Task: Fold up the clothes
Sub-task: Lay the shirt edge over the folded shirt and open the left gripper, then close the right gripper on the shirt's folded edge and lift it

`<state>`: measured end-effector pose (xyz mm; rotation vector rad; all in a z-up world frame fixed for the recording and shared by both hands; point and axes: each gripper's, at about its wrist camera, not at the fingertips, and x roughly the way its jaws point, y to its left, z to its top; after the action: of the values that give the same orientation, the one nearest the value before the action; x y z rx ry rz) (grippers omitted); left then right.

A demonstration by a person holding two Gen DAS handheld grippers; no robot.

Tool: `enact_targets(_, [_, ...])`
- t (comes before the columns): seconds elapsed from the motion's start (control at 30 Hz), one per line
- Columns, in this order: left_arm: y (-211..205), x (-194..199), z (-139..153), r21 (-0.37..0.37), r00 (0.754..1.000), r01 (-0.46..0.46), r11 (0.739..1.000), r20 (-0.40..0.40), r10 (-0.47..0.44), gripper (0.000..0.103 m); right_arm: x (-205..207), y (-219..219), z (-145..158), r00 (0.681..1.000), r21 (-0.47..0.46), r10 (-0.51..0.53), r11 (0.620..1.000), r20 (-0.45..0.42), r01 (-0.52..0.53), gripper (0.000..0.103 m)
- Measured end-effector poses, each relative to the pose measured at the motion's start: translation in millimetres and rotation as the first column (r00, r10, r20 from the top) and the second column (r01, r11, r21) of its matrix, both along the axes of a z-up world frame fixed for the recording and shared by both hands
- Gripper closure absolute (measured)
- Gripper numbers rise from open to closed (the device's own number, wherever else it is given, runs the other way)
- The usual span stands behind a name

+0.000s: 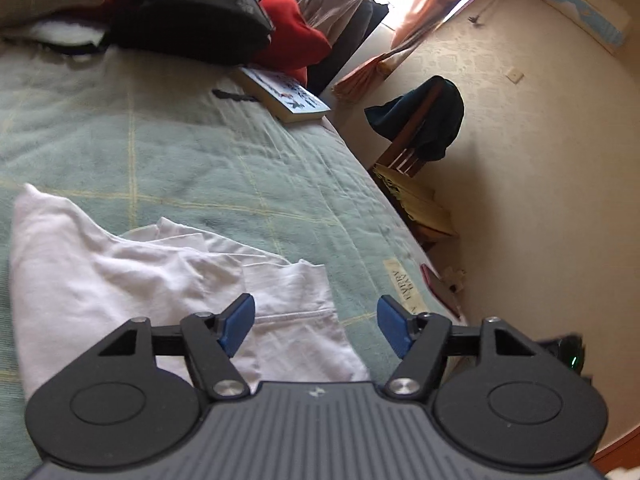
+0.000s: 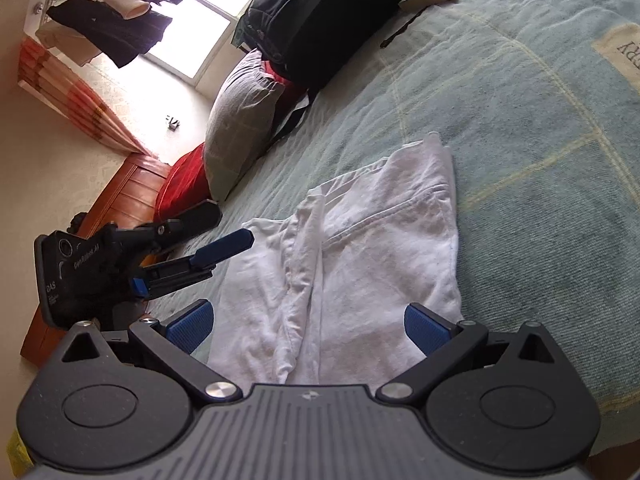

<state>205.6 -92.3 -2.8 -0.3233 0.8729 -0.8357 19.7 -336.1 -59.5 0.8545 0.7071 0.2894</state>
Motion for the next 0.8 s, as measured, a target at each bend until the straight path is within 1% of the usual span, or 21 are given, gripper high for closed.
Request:
enact_targets(0.07, [9,-12,2,0.083,0.999,-0.041,0.996,0.037,0.038,0.031,3,3,1,1.0,0.013,0.025,1.0,0.008,-0.025,0.0])
enact_targets(0.13, [19,-25,4,0.177,0.994,-0.091,0.98,0.08,0.078,0.028,9,6,0,0.998,0.039,0.062,0.997,0.009,-0.063,0.0])
enact_targets(0.23, [30,-49,6,0.304,0.982,-0.158,0.94,0.146,0.118,0.021,21,14,-4,0.991,0.089,0.132,0.987,0.003,-0.132,0.0])
enact_targets(0.3, [35,-67,5,0.362,0.975,-0.188,0.913,0.184,0.127,0.016,31,21,-7,0.986,0.092,0.164,0.982,-0.01,-0.162,0.0])
enact_targets(0.33, [37,-75,4,0.378,0.973,-0.193,0.906,0.195,0.126,0.015,36,24,-8,0.984,0.093,0.18,0.98,-0.017,-0.177,0.0])
enact_targets(0.43, [46,-95,-3,0.401,0.971,-0.199,0.894,0.202,0.126,0.013,51,33,-12,0.975,0.089,0.218,0.973,-0.036,-0.214,0.0])
enact_targets(0.53, [53,-106,-10,0.403,0.975,-0.203,0.892,0.171,0.145,0.013,66,40,-16,0.97,0.073,0.238,0.969,-0.054,-0.234,0.0])
enact_targets(0.6, [58,-113,-14,0.412,0.974,-0.215,0.886,0.159,0.162,0.013,71,42,-16,0.967,0.075,0.248,0.967,-0.052,-0.244,0.0])
enact_targets(0.67, [62,-117,-14,0.419,0.971,-0.231,0.878,0.164,0.176,0.013,79,45,-16,0.962,0.08,0.268,0.961,-0.045,-0.264,0.0])
enact_targets(0.73, [66,-120,-14,0.404,0.969,-0.238,0.883,0.164,0.186,0.013,87,48,-19,0.96,0.086,0.277,0.958,-0.04,-0.273,0.0])
enact_targets(0.8, [70,-121,-14,0.374,0.97,-0.232,0.898,0.152,0.187,0.013,93,50,-20,0.959,0.094,0.281,0.956,-0.036,-0.276,0.0])
